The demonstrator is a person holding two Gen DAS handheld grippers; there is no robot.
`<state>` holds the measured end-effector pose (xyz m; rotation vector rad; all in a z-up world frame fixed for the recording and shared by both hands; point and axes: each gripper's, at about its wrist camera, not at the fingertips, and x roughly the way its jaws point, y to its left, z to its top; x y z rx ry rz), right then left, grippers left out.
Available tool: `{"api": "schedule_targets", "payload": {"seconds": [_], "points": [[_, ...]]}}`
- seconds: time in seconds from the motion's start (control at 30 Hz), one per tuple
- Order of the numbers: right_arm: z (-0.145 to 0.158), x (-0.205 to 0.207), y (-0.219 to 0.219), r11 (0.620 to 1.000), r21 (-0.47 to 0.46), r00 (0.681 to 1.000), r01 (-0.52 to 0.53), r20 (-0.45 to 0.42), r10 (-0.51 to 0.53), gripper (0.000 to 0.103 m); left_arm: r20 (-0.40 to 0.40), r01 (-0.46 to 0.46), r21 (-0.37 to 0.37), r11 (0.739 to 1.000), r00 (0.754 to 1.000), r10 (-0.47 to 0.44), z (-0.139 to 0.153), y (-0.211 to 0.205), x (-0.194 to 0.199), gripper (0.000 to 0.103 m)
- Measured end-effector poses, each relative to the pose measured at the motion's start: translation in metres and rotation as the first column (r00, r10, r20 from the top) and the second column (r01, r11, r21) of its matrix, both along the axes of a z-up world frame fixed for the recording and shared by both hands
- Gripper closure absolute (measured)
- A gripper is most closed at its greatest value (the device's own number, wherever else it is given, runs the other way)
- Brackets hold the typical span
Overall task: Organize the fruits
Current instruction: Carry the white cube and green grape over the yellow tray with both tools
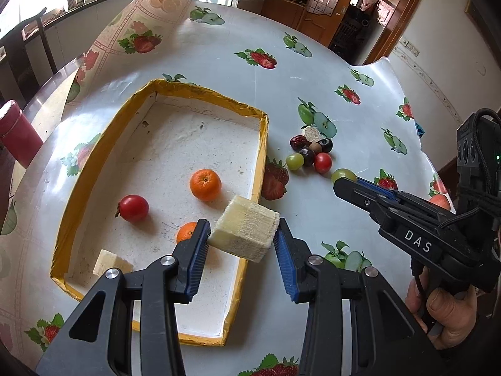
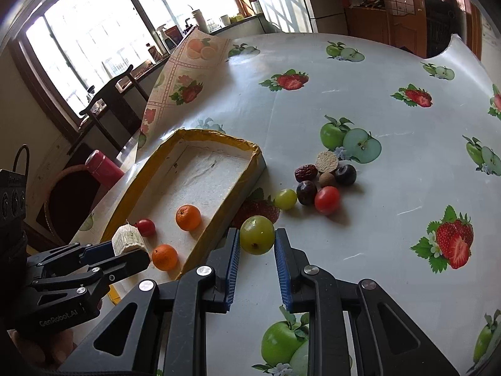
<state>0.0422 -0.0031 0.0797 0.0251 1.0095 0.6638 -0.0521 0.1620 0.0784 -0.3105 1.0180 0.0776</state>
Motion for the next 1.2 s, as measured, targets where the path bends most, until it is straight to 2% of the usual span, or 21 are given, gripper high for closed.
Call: {"api": "schedule_targets", "payload": {"seconds": [0.77,1.03,1.2], "points": [[0.002,0.001,0.055,0.995,0.024,0.996,-0.093,0.001,0.093,0.08,-0.01,-0.062,0.032,0.998,0.998,0.062,-0.005,0.046,0.002,0.064],[0.001,0.011,0.074,0.993,0.036,0.993,-0.117,-0.006,0.117,0.08,-0.022,-0.081,0.059,0.995,0.996,0.082,-0.011,0.066,0.018,0.064],[-0.003,0.024,0.095,0.99,0.025,0.99,-0.142,-0.003,0.142,0.08,-0.043,-0.078,0.108,0.991,0.996,0.083,-0.017,0.082,0.048,0.064]]}}
